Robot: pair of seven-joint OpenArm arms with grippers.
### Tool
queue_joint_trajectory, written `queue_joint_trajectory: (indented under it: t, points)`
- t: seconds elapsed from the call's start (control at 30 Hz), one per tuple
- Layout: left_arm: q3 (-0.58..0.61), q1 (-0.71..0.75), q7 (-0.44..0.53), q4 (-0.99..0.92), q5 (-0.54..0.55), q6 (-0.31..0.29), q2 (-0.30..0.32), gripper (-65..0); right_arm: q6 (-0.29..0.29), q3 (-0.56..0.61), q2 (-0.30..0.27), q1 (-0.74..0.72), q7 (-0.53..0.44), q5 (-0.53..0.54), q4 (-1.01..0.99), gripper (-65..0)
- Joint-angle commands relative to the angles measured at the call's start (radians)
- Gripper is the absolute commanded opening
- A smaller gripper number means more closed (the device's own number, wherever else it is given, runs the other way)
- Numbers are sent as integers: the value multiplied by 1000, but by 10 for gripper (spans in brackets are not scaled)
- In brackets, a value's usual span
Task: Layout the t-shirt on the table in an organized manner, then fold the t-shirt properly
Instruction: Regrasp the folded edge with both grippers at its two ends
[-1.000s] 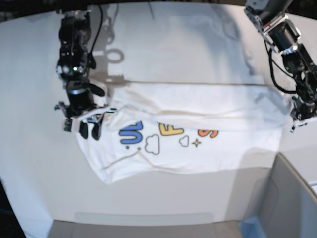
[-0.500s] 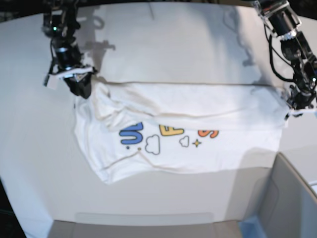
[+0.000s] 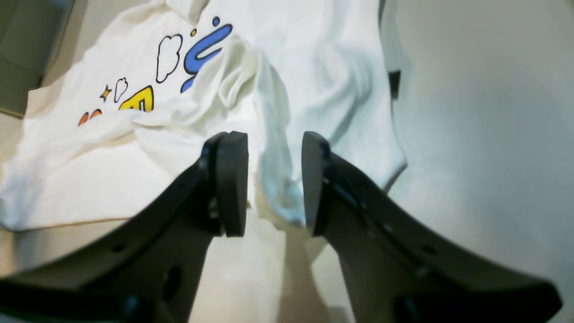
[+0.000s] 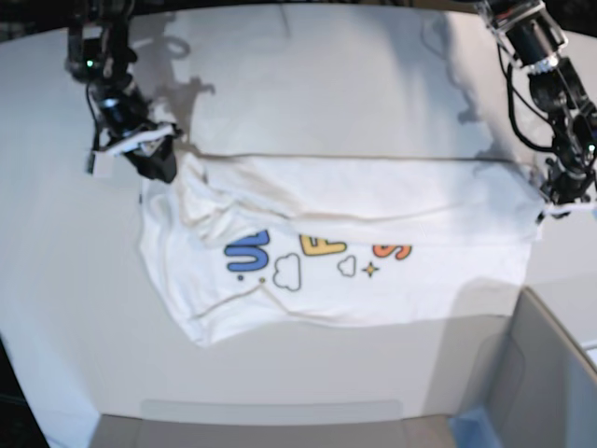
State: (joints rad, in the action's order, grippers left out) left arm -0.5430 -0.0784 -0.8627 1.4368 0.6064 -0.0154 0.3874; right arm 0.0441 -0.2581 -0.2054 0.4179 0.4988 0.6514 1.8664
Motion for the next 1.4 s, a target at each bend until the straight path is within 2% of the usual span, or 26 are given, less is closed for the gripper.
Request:
queue_joint_trajectory:
  t: [0.0, 0.2, 0.33, 0.53, 0.8, 1.0, 1.17, 1.37]
  points:
    - [-2, -16, 21, 19, 10, -5, 20, -558, -10, 16, -6, -1, -7, -17, 22, -441]
    - [-1, -16, 21, 19, 10, -5, 20, -558, -6, 173, -2, -15, 33, -272, 28, -441]
    - [1, -16, 21, 19, 10, -5, 20, -558, -6, 179, 68, -17, 36, -391, 28, -441]
    - [-1, -16, 21, 19, 10, -5, 20, -558, -5, 178, 105, -29, 39, -554, 43, -441]
    - [-1, -18, 21, 19, 10, -5, -8, -558, -3, 174, 103, -30, 41, -578, 35, -441]
    - [2, -14, 15, 19, 10, -5, -9, -557, -5, 95, 110, -11, 41, -574, 35, -441]
    - [2, -22, -105, 19, 10, -5, -5, -529, -6, 102, 100, 5, 41, -574, 35, -441]
    - [2, -21, -111, 20, 10, -7, -8, -522, -8, 104, 103, 2, 39, -574, 19, -441]
